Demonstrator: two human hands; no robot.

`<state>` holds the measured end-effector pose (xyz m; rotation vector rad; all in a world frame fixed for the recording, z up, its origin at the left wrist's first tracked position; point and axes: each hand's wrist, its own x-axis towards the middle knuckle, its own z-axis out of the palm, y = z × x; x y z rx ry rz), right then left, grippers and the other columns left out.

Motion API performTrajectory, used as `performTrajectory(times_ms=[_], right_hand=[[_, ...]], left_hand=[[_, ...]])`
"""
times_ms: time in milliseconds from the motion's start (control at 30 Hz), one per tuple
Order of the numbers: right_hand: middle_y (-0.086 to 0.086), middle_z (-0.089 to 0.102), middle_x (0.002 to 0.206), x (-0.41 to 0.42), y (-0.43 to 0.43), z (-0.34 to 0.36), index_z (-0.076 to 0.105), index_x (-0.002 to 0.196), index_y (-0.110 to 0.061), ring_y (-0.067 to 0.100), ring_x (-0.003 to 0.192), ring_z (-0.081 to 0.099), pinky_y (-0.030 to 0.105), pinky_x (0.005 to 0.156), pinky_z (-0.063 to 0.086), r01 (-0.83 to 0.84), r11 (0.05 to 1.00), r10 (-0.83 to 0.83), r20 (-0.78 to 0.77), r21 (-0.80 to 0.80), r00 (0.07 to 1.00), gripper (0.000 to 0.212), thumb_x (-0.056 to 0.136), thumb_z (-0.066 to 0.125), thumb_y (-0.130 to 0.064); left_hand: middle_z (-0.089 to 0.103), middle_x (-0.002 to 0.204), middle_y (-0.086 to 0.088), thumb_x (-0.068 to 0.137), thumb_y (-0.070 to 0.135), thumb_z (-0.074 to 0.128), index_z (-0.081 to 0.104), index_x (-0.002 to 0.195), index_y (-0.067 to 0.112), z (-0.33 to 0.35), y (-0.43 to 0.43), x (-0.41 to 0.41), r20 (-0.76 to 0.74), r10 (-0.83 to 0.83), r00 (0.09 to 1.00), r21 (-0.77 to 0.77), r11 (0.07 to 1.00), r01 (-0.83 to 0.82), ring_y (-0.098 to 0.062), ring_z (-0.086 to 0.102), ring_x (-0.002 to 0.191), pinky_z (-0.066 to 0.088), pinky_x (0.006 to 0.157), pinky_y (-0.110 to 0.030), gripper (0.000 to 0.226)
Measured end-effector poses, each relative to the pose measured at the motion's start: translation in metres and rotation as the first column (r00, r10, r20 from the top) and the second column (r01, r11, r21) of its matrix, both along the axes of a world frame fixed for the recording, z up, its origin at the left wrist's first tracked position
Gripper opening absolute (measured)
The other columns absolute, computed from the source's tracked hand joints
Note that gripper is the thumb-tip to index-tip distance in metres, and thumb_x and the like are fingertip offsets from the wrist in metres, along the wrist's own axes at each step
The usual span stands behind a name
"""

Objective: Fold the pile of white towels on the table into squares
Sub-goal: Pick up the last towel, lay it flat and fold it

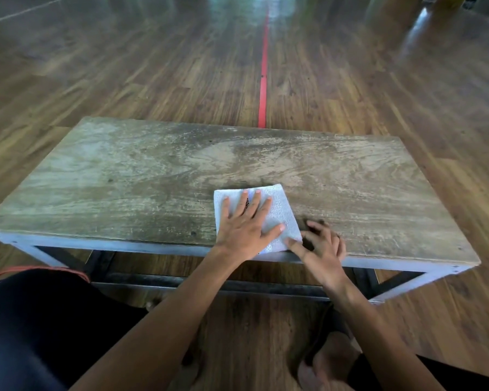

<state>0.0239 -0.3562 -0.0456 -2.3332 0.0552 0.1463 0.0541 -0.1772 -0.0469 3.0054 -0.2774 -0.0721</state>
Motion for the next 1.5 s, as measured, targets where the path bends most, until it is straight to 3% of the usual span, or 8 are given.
performTrajectory(times_ms=[433, 600, 767, 933, 1067, 1233, 1333, 1500], right_hand=[[-0.005, 0.057, 0.108, 0.029, -0.013, 0.03, 0.056, 0.088, -0.034, 0.02, 0.112, 0.05, 0.041, 0.095, 0.04, -0.013, 0.995, 0.011, 0.028, 0.099, 1.0, 0.024, 0.082, 0.057, -0.057], [-0.002, 0.044, 0.135, 0.049, 0.037, 0.04, 0.043, 0.133, -0.025, 0.017, 0.133, 0.026, 0.04, 0.116, 0.011, -0.145, 0.951, 0.195, 0.166, -0.272, 0.967, 0.04, 0.097, 0.04, -0.042], [-0.001, 0.003, 0.16, 0.061, 0.053, 0.014, 0.004, 0.152, -0.024, 0.018, 0.146, -0.001, 0.043, 0.118, -0.007, -0.253, 0.804, 0.29, -0.017, -0.538, 0.957, 0.062, 0.098, 0.017, -0.052], [0.0, 0.006, 0.16, 0.067, 0.049, 0.005, 0.007, 0.152, -0.022, 0.02, 0.146, 0.002, 0.043, 0.117, -0.003, -0.143, 0.88, 0.158, -0.006, -0.453, 0.987, 0.063, 0.098, 0.017, -0.053], [0.011, 0.038, 0.141, 0.064, 0.054, 0.007, 0.048, 0.127, -0.007, 0.03, 0.133, 0.025, 0.048, 0.112, 0.017, 0.01, 0.876, 0.048, 0.109, -0.483, 0.993, 0.06, 0.096, 0.028, -0.055], [0.015, 0.037, 0.133, 0.066, 0.055, 0.015, 0.054, 0.114, -0.004, 0.033, 0.125, 0.028, 0.045, 0.108, 0.019, 0.069, 0.918, -0.07, 0.012, -0.391, 0.997, 0.061, 0.093, 0.037, -0.058], [0.015, 0.039, 0.138, 0.064, 0.055, 0.016, 0.043, 0.128, -0.005, 0.034, 0.133, 0.031, 0.049, 0.111, 0.021, 0.064, 0.956, -0.079, -0.04, -0.285, 0.996, 0.066, 0.092, 0.037, -0.059], [0.0, 0.06, 0.1, 0.043, 0.056, 0.029, 0.037, 0.121, -0.014, 0.023, 0.089, 0.062, 0.043, 0.081, 0.049, 0.06, 0.998, -0.06, 0.035, -0.003, 0.998, 0.044, 0.096, 0.039, -0.051]], left_hand=[[-0.002, 0.16, -0.003, 0.097, 0.051, 0.012, 0.008, 0.152, 0.015, 0.003, 0.022, -0.004, 0.056, -0.014, 0.998, -0.163, 0.986, 0.023, -0.015, -0.012, 0.146, -0.014, 0.115, -0.038, 0.065], [-0.009, 0.159, -0.006, 0.101, 0.041, 0.019, 0.005, 0.151, 0.015, -0.003, 0.036, -0.015, 0.017, 0.24, 0.971, -0.256, 0.939, -0.228, -0.02, -0.015, 0.145, -0.013, 0.116, -0.039, 0.058], [-0.006, 0.158, -0.016, 0.099, 0.049, 0.014, -0.005, 0.151, 0.02, -0.006, 0.044, -0.019, -0.096, 0.344, 0.934, -0.261, 0.897, -0.357, -0.025, -0.016, 0.145, -0.011, 0.117, -0.041, 0.063], [0.002, 0.159, -0.012, 0.089, 0.057, -0.003, -0.006, 0.151, 0.013, -0.009, 0.044, -0.017, -0.048, 0.362, 0.931, -0.22, 0.906, -0.363, -0.023, -0.008, 0.147, -0.009, 0.116, -0.047, 0.076], [0.031, 0.15, -0.008, 0.1, 0.045, 0.021, 0.003, 0.151, 0.01, -0.002, 0.044, -0.018, 0.023, 0.476, 0.879, -0.272, 0.849, -0.453, -0.024, 0.024, 0.138, 0.013, 0.114, -0.044, 0.064], [0.035, 0.144, -0.013, 0.102, 0.036, 0.028, 0.002, 0.151, 0.013, 0.014, 0.034, -0.013, -0.026, 0.471, 0.882, -0.246, 0.852, -0.463, -0.028, 0.033, 0.13, 0.029, 0.104, -0.042, 0.06], [0.036, 0.146, -0.013, 0.101, 0.032, 0.033, 0.011, 0.15, 0.012, 0.018, 0.036, -0.013, -0.088, 0.502, 0.86, -0.382, 0.78, -0.495, -0.029, 0.034, 0.134, 0.031, 0.106, -0.045, 0.056], [0.036, 0.144, -0.008, 0.101, 0.027, 0.036, 0.021, 0.147, 0.016, 0.028, 0.032, -0.02, -0.164, 0.501, 0.85, -0.723, 0.525, -0.449, -0.026, 0.048, 0.121, 0.044, 0.091, -0.038, 0.051]])
